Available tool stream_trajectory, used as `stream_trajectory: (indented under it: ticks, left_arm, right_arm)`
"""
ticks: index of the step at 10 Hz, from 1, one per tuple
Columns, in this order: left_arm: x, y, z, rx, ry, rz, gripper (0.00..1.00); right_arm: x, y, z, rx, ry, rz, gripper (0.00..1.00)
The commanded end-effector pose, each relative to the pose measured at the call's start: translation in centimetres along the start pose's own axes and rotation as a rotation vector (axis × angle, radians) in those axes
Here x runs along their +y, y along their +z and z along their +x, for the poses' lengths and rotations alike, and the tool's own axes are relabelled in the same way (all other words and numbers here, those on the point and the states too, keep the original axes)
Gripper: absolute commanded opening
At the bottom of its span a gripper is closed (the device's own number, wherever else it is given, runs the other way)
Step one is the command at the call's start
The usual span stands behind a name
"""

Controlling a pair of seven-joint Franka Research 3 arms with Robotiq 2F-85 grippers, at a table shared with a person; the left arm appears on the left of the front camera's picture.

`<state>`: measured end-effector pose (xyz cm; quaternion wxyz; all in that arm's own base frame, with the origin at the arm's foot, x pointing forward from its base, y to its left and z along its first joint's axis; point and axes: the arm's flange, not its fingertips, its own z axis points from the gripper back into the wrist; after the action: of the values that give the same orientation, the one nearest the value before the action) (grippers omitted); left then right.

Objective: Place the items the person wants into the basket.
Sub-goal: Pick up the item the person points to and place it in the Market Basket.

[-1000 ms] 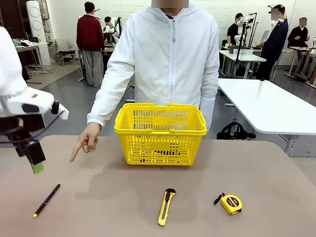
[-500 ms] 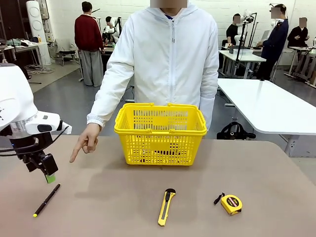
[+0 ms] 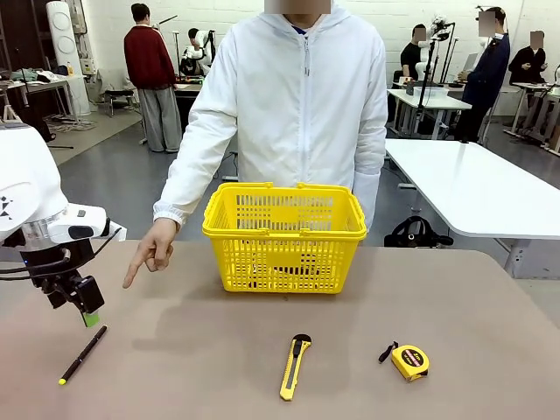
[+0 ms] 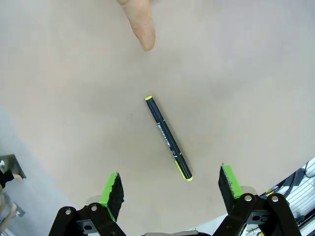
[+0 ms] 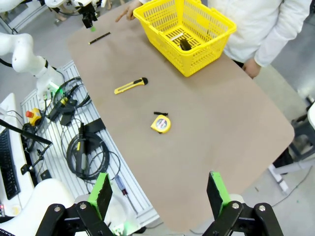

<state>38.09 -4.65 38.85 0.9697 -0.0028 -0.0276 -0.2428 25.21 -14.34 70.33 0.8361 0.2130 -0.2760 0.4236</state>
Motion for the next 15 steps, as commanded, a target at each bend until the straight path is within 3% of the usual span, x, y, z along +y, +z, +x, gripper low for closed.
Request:
stream_trajectory:
  ticks: [1, 3, 7, 11, 15]
  left_arm:
    - [-0.1, 0.3, -0.1, 0.001, -0.001, -0.001, 1.0]
    - [0.0, 0.0, 0.0, 0.0, 0.0, 0.0, 1.0]
    - [-2.0, -3.9, -0.6, 0.039, 0.162, 0.158, 1.0]
    - [-1.0, -7.0, -1.1, 0.053, 0.229, 0.113, 1.0]
    - [-1.7, -8.4, -1.8, 0.061, 0.197, 0.09, 1.0]
  right_arm:
    - [-0.1, 0.1, 0.3, -0.028, 0.012, 0.025, 1.0]
    - [-0.1, 0.1, 0.3, -0.028, 0.012, 0.025, 1.0]
    - [-0.1, 0.1, 0.3, -0.028, 0.012, 0.025, 1.0]
    - [-0.1, 0.1, 0.3, -0.028, 0.012, 0.025, 1.0]
    - [-0.1, 0.1, 0.3, -0.028, 0.012, 0.025, 1.0]
